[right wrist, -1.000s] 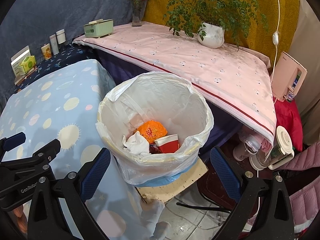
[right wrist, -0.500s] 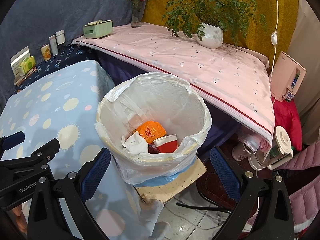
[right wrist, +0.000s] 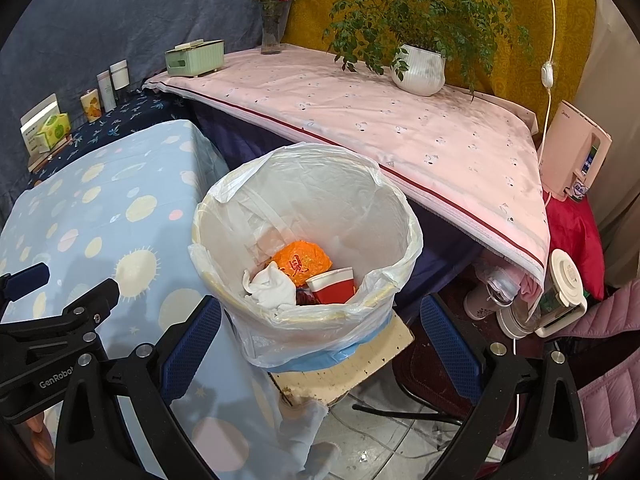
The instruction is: Collect trash
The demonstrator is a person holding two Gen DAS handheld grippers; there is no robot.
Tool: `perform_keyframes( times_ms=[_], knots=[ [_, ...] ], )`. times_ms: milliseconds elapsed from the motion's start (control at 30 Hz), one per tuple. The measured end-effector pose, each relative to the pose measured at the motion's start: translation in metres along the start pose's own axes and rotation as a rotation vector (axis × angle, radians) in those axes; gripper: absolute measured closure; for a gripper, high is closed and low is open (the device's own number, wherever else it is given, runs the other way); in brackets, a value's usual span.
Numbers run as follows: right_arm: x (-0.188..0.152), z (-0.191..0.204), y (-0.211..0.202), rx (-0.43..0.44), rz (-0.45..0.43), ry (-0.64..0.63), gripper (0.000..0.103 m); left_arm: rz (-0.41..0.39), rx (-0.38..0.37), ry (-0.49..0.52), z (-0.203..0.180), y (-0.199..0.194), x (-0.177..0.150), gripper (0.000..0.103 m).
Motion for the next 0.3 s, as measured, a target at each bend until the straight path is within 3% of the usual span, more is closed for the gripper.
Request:
perform_keyframes(
  times_ms=[300],
  knots=[
    [-0.0068,-0.0005,0.0025,0.006,0.017,0.006,0.007,0.002,-0.005,0.022,-0.0036,0.0034,-0.0038,0.013]
  ],
)
Point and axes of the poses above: each gripper's, at about its wrist camera, not at the fingertips, and y roughly the way its jaws point, z to its left, x to its top, the point moved 9 cm from there along y, roughly the way its jaws point, and after that the axes turned 5 degrees about y, right-handed, at the moved point
